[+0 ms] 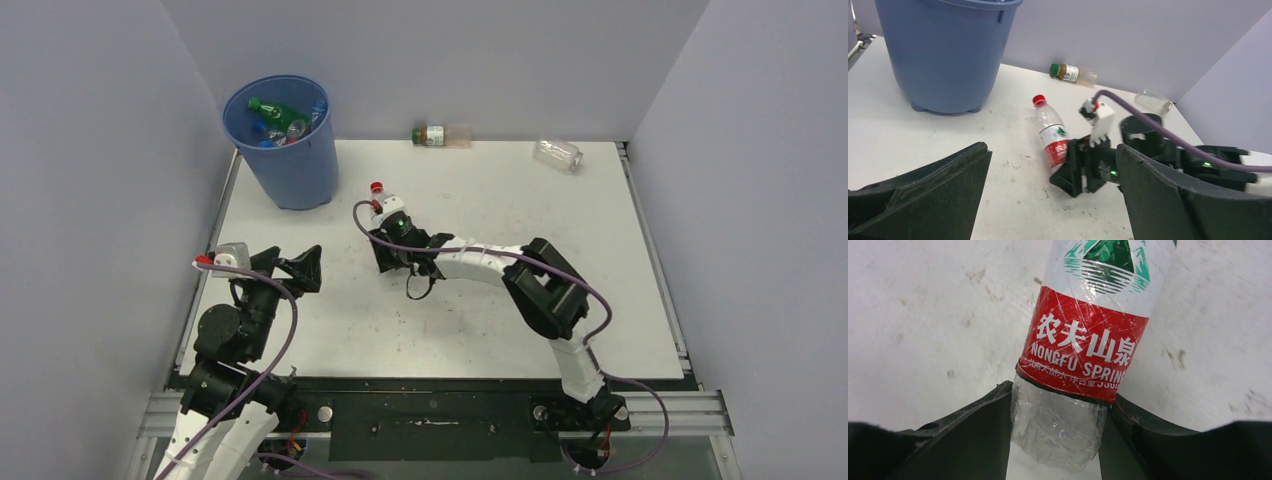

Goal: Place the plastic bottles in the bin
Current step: Pick up the plastic bottle at the center of the board.

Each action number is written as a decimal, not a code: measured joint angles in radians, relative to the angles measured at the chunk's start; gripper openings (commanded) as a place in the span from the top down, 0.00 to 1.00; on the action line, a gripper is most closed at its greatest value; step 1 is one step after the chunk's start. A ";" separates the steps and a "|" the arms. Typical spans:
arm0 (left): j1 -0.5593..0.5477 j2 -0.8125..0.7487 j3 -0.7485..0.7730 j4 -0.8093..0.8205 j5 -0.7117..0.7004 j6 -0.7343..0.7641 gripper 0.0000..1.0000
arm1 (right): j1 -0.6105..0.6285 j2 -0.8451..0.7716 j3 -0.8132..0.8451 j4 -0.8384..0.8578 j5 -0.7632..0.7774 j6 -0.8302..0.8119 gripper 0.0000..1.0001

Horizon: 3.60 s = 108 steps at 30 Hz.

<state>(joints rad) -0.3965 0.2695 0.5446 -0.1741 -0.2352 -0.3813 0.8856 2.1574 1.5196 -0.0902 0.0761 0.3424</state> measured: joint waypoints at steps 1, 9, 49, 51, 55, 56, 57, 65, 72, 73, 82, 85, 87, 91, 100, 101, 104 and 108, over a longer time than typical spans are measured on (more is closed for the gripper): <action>0.000 -0.001 0.000 0.000 0.000 0.000 0.04 | 0.001 -0.051 -0.059 0.011 0.004 0.006 0.69; -0.004 -0.005 -0.002 0.006 0.002 0.000 0.03 | 0.075 -0.631 -0.544 0.216 0.051 0.023 0.69; -0.134 0.473 0.033 0.687 0.599 -0.455 0.12 | 0.438 -1.348 -1.165 0.615 -0.004 -0.100 0.70; -0.134 0.489 0.052 0.676 0.611 -0.466 0.16 | 0.443 -1.354 -1.165 0.598 0.008 -0.117 0.70; -0.134 0.523 0.084 0.664 0.645 -0.489 0.29 | 0.452 -1.358 -1.165 0.563 0.031 -0.153 0.70; -0.134 0.531 0.088 0.663 0.655 -0.496 0.33 | 0.454 -1.358 -1.165 0.553 0.035 -0.160 0.70; -0.134 0.540 0.093 0.661 0.662 -0.502 0.35 | 0.457 -1.358 -1.165 0.545 0.041 -0.168 0.70; -0.133 0.585 0.109 0.630 0.706 -0.530 0.68 | 0.469 -1.365 -1.164 0.503 0.057 -0.208 0.70; -0.132 0.589 0.109 0.627 0.721 -0.536 0.89 | 0.478 -1.381 -1.164 0.484 0.085 -0.219 0.64; -0.132 0.589 0.109 0.627 0.723 -0.535 1.00 | 0.479 -1.381 -1.164 0.483 0.089 -0.223 0.54; -0.134 0.571 0.123 0.567 0.745 -0.497 1.00 | 0.482 -1.337 -1.113 0.423 0.131 -0.175 0.10; -0.134 0.552 0.184 0.454 0.723 -0.416 1.00 | 0.482 -1.326 -1.028 0.359 0.102 -0.119 0.10; -0.134 0.537 0.248 0.373 0.695 -0.353 1.00 | 0.482 -1.321 -0.945 0.302 0.087 -0.086 0.10; -0.134 0.487 0.377 0.257 0.607 -0.200 1.00 | 0.481 -1.331 -0.806 0.246 0.061 -0.034 0.10; -0.134 0.371 0.436 0.190 0.676 0.081 1.00 | 0.445 -1.326 -0.751 0.200 0.067 0.048 0.10; -0.134 0.371 0.432 0.189 0.706 0.091 1.00 | 0.437 -1.297 -0.739 0.201 0.056 0.050 0.10; -0.134 0.370 0.398 0.195 0.775 0.098 1.00 | 0.430 -1.242 -0.735 0.200 0.038 0.047 0.10; -0.134 0.361 0.364 0.182 0.779 0.106 1.00 | 0.430 -1.230 -0.735 0.202 0.056 0.031 0.10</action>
<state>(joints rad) -0.5304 0.6304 0.9085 0.0082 0.5442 -0.2749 1.3151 0.9272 0.7849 0.1116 0.1322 0.3729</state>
